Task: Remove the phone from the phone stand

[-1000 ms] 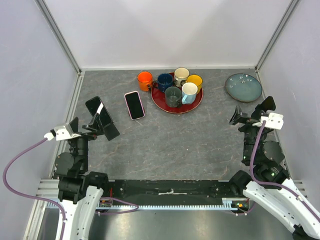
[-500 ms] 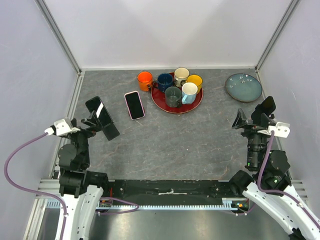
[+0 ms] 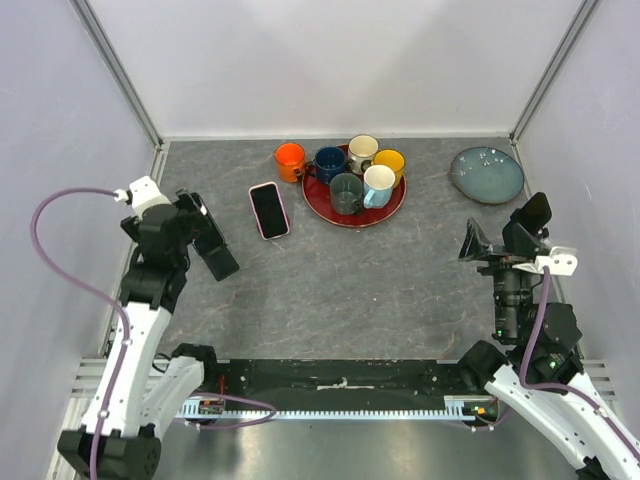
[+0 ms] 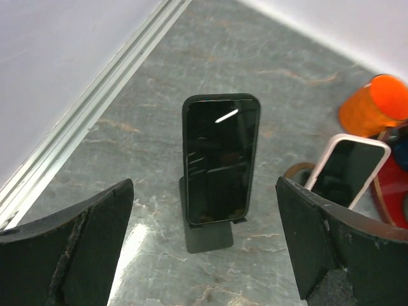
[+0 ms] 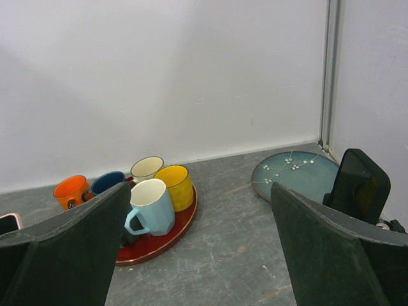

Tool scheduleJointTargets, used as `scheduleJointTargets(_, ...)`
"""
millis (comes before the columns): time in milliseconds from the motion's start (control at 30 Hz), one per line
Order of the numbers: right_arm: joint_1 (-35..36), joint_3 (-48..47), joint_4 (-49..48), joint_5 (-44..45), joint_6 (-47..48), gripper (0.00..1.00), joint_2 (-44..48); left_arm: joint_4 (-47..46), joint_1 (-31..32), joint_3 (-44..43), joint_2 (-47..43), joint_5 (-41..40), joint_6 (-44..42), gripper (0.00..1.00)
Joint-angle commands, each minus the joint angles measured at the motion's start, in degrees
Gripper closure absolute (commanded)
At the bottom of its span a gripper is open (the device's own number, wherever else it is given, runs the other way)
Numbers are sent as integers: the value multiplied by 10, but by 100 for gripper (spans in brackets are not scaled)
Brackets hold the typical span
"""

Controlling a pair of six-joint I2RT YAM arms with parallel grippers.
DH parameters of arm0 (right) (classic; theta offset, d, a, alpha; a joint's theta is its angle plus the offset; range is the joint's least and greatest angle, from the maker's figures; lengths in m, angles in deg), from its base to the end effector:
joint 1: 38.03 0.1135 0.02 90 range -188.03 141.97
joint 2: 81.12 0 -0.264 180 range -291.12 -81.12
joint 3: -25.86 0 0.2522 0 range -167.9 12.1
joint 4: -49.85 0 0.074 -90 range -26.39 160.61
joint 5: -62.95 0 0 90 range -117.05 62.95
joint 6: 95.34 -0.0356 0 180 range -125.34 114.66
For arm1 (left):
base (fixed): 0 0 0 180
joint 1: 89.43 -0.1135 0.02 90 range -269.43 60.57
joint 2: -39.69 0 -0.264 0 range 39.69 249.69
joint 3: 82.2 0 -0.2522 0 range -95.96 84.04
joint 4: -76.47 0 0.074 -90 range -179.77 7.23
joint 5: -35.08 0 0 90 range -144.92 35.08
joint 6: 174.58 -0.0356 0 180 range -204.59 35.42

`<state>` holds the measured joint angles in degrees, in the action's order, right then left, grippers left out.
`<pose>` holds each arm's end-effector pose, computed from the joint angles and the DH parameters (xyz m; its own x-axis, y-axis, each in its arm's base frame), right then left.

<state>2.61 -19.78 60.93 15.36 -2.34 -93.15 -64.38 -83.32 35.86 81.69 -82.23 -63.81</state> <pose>0.0646 0.0238 0.3466 0.2908 0.1987 -0.9359 0.0071 0.9777 0.2097 0.1615 -0.0009 0.3414 -0.1867 -0.2969 -0.9365 -0.4304 0.8816 -0.1937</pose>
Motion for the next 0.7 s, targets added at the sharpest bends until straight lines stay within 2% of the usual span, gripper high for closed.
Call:
scheduleJointTargets(0, 1, 3, -3, -23, -13, 2, 20, 46, -2, -49, 92, -67, 17, 0)
scheduleJointTargets(133, 2, 6, -3, -29, -18, 2, 39, 70, -2, -96, 175, -101, 13, 0)
scheduleJointTargets(267, 3, 9, -1, -37, -23, 2, 53, 87, -2, -131, 234, -102, 25, 0)
scheduleJointTargets(433, 8, 10, -1, -44, -25, 2, 62, 65, -2, -135, 254, -75, 52, 0)
scheduleJointTargets(667, 12, 11, -1, -49, -25, 2, 72, 69, -2, -150, 286, -98, 71, 0)
